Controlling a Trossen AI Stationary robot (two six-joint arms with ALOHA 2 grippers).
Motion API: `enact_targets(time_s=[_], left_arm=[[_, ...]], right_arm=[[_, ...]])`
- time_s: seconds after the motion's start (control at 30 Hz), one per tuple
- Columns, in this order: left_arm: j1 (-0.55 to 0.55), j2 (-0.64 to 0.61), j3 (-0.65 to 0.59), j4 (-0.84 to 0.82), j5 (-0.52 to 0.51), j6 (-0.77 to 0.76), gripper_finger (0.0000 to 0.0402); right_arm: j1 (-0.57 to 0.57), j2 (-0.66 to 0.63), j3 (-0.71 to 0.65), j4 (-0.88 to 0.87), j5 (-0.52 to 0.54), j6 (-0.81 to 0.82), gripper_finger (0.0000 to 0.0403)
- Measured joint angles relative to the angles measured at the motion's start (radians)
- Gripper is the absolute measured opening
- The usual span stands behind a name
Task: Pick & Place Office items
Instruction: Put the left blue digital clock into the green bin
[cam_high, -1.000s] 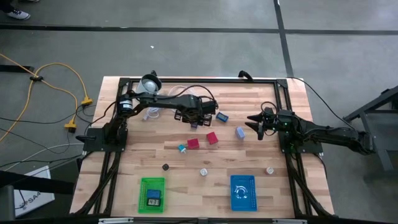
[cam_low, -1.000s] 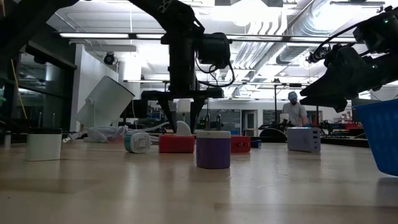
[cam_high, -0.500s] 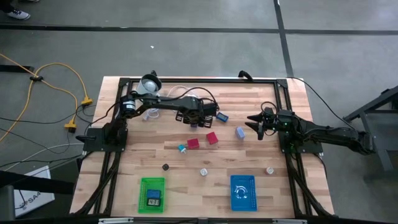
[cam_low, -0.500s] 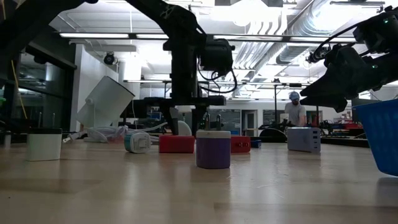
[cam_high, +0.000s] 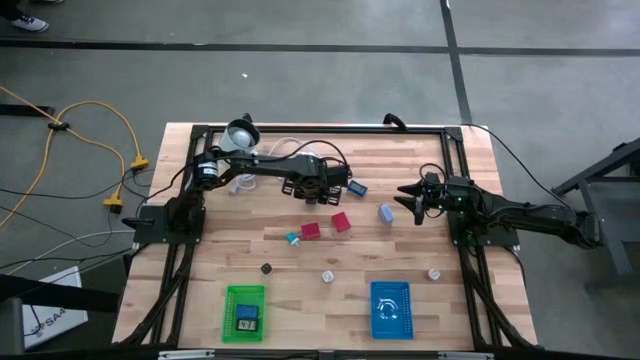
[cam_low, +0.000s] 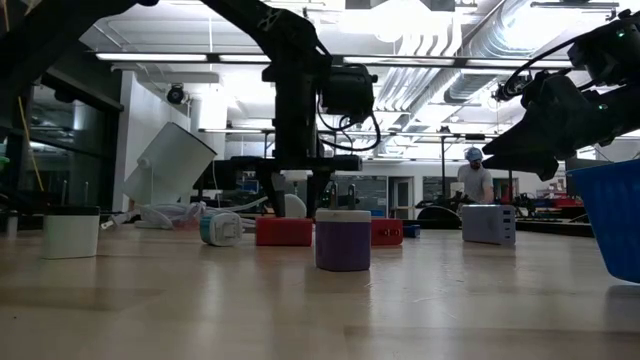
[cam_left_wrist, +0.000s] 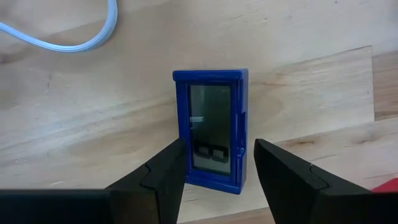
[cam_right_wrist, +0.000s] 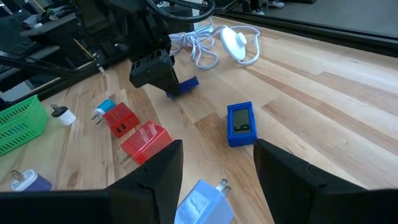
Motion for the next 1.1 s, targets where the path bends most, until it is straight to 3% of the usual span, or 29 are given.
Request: enact_targets(time_s=[0.83,1.1], left_arm=[[0.0,0.029,-0.008,0.011,-0.016,-0.017,0.018],[0.0,0.029,-0.008,0.01,-0.004,-0.03,0.0157]], right_arm=[[0.0,0.0,0.0,0.0,0.0,0.0,0.0184],[0.0,0.0,0.0,0.0,0.0,0.0,0.0184]])
